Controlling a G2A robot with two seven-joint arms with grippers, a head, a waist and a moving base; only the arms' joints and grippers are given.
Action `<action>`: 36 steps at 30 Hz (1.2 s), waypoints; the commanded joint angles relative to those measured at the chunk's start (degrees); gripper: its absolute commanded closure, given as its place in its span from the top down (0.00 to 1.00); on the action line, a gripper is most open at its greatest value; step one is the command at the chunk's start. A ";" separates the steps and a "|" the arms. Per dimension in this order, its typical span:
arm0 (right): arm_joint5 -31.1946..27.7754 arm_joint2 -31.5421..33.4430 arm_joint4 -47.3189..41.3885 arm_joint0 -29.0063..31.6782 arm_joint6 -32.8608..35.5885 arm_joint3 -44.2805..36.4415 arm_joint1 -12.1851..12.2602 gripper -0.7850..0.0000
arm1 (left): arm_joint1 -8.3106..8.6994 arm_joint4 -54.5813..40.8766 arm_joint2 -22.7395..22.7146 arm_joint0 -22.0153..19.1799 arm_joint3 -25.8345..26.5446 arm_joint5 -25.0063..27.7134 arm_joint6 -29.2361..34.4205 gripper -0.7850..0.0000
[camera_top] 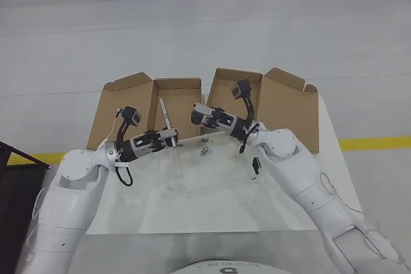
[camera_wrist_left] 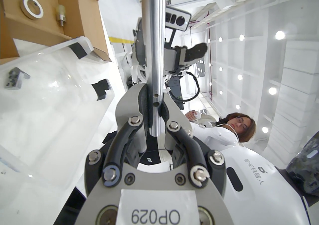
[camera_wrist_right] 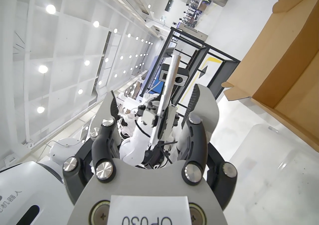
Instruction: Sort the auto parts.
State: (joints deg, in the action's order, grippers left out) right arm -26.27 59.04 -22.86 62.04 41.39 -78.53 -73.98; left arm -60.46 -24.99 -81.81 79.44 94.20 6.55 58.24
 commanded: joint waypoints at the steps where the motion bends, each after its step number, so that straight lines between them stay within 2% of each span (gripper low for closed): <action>1: -0.63 2.90 -0.16 2.31 1.00 -2.88 0.76 1.00 | 0.16 0.19 -1.06 0.17 -0.79 0.00 -0.73 0.00; 5: -1.37 7.75 -1.43 6.86 2.35 -8.18 1.97 1.00 | 0.40 0.10 -2.32 0.85 -2.36 -0.50 -1.39 0.00; 8: -1.63 10.23 -3.04 9.54 2.61 -10.91 2.50 1.00 | 0.71 4.68 -2.82 1.28 -1.54 0.26 -1.97 0.00; 14: -1.63 10.23 -3.04 9.54 2.61 -10.91 2.50 1.00 | 0.71 4.68 -2.82 1.28 -1.54 0.26 -1.97 0.00; 18: -1.63 10.23 -3.04 9.54 2.61 -10.91 2.50 1.00 | 0.94 19.43 -1.99 1.76 -0.41 3.26 -9.92 0.00; 22: -1.63 10.23 -3.04 9.54 2.61 -10.91 2.50 1.00 | 0.70 27.10 2.30 -2.80 -1.69 2.24 -10.07 0.00; 25: -1.63 10.23 -3.04 9.54 2.61 -10.91 2.50 1.00 | -0.16 28.35 7.48 -9.32 -5.97 -0.38 -9.33 0.00; 26: -1.63 10.23 -3.04 9.54 2.61 -10.91 2.50 1.00 | -0.61 30.36 10.23 -12.37 -8.32 -0.88 -9.05 0.00; 31: -1.63 10.23 -3.04 9.54 2.61 -10.91 2.50 1.00 | -2.79 33.53 18.78 -21.92 -18.03 -2.36 -10.88 0.00; 36: -1.63 10.23 -3.04 9.54 2.61 -10.91 2.50 1.00 | -4.86 35.43 24.33 -28.22 -26.69 -3.97 -14.13 0.00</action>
State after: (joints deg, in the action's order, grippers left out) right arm -27.90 69.27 -25.90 71.58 44.00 -89.44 -71.48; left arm -64.94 10.14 -58.54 52.44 69.71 3.09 44.71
